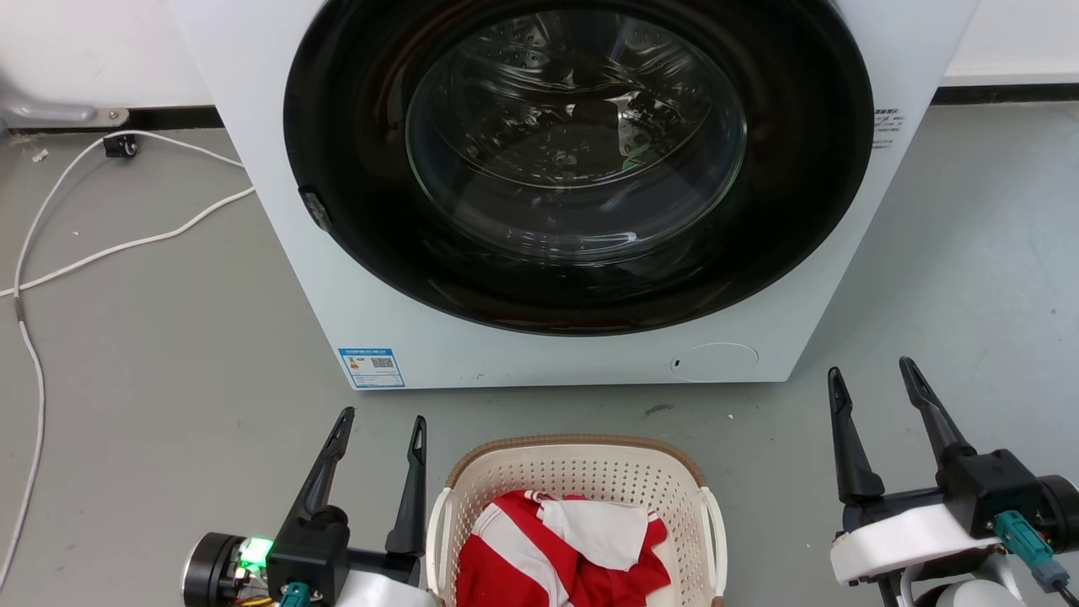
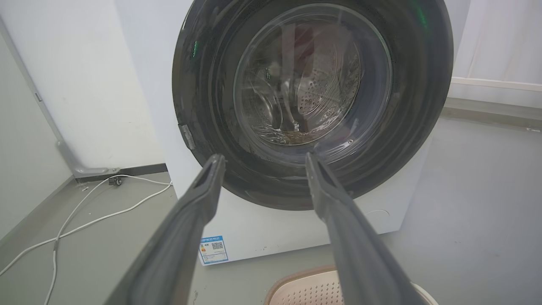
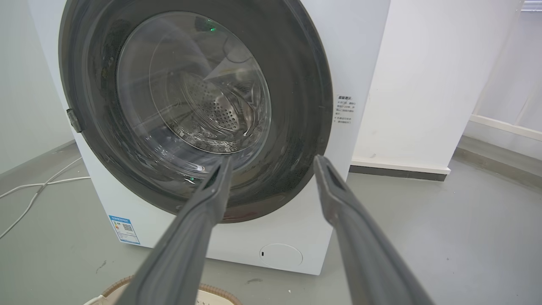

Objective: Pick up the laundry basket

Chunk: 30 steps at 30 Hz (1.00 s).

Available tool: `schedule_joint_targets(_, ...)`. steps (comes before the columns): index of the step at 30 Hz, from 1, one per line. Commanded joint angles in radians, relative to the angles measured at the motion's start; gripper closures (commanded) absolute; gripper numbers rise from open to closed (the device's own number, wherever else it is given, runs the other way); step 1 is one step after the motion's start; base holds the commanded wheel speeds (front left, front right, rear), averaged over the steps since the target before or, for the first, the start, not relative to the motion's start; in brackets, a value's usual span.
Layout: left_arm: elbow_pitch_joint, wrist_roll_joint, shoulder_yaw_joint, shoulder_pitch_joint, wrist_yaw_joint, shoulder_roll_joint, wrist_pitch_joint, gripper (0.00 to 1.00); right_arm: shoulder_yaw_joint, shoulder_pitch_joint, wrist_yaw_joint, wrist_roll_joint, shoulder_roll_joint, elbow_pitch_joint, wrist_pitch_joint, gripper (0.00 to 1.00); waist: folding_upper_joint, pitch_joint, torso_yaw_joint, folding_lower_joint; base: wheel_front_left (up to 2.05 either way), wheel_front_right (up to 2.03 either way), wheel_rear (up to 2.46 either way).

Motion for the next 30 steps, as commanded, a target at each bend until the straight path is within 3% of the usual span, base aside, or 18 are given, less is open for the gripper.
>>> schedule_joint_targets(1, -0.004, 0.017, 0.003, 0.012, -0.007, -0.006, -0.008, 0.00, 0.001, -0.002, 0.000, -0.015, -0.001, -0.007, -0.008, 0.00, -0.0001, 0.001, 0.001, 0.0000, 0.00, 0.00, 0.00)
schedule_joint_targets(20, -0.005, 0.035, 0.046, 0.014, -0.046, -0.034, -0.007, 0.00, -0.006, 0.001, 0.000, 0.008, -0.001, -0.012, -0.006, 0.00, -0.0001, 0.010, 0.016, 0.0000, 0.00, 0.00, 0.00)
schedule_joint_targets(30, 0.066, 0.033, 0.055, -0.044, -0.078, -0.041, -0.006, 0.00, -0.013, -0.049, 0.000, 0.038, -0.001, 0.034, -0.006, 0.00, -0.0001, 0.098, 0.003, 0.0000, 0.00, 0.00, 0.00)
